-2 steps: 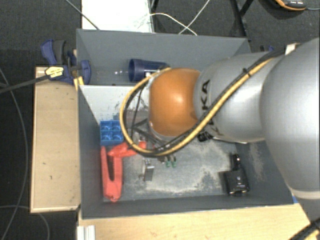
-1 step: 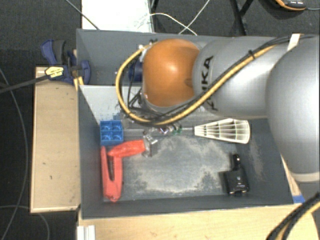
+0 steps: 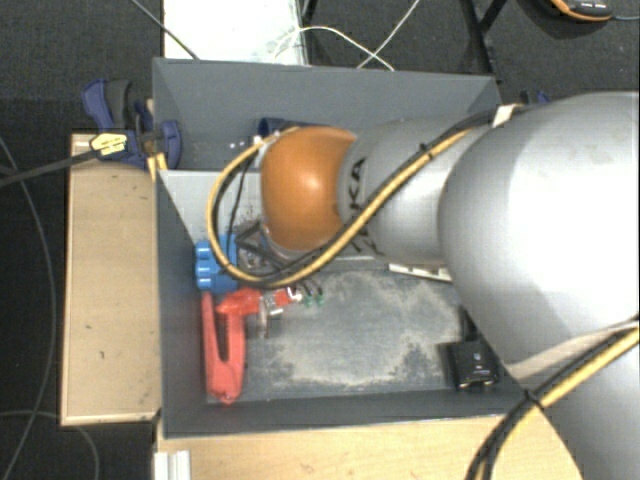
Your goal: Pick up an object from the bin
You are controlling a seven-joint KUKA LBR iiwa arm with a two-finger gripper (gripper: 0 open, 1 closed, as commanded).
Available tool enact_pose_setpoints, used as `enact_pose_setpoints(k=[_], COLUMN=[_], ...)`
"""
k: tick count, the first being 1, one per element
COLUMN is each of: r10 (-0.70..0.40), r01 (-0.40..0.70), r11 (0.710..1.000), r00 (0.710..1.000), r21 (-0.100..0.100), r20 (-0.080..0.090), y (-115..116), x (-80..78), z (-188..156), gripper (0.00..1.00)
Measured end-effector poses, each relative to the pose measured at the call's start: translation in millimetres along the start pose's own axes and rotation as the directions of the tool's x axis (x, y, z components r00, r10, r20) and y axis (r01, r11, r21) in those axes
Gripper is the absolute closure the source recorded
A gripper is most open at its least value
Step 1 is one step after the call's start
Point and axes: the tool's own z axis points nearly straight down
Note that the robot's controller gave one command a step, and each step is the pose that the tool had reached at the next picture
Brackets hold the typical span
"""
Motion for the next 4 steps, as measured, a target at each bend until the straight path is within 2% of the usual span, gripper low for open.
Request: enact_pose_setpoints(k=[1,2,3,4], r10=[-0.424,-0.421,-0.416,-0.412], r01=[0.424,0.421,0.416,0.412], r11=[0.906,0.907,0.909,0.911], r00=[0.906,0.907,0.909,0.911], r21=[0.003,0.003,0.004,0.003], r20=[0.009,0.009,0.019,0.016], y=[-6,-6,-6,-6], x=[-12.4,-12.2,-14.1,-13.6], z=[-1,-1,-11,-47], gripper=[1.00,1.00,1.00,1.00])
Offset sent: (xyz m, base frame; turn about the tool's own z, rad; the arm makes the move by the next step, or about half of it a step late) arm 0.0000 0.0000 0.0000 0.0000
